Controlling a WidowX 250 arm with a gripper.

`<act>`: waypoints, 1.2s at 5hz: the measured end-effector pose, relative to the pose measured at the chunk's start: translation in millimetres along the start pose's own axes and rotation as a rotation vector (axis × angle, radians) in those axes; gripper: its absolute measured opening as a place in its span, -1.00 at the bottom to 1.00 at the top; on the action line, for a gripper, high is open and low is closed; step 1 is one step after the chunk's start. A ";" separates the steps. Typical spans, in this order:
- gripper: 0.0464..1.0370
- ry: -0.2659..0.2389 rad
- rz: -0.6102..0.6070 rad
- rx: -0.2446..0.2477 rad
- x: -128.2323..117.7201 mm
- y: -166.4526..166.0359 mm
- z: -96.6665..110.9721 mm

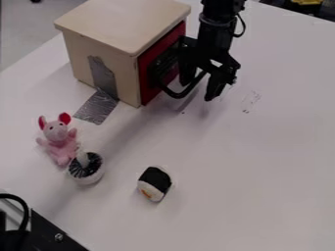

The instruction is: Open the drawer

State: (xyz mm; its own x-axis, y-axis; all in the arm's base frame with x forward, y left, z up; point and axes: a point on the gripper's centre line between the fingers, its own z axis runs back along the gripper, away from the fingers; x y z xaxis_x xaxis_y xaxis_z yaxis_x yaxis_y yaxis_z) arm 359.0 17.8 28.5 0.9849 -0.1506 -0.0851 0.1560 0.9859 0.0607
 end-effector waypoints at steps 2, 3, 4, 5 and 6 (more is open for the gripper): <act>-0.73 -0.024 0.006 -0.002 4.3 -5.9 0.3; -0.82 -0.021 0.004 -0.004 5.0 -10.1 1.1; -0.85 -0.053 -0.014 -0.021 15.5 -27.7 10.4; -0.85 -0.064 -0.042 -0.038 19.6 -52.3 14.2; -0.85 -0.065 -0.060 -0.044 20.1 -70.5 15.3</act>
State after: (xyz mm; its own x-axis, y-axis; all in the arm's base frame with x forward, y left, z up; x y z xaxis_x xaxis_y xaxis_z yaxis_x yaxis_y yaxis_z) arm 368.9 -55.8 37.8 0.9768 -0.2129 -0.0223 0.2133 0.9769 0.0138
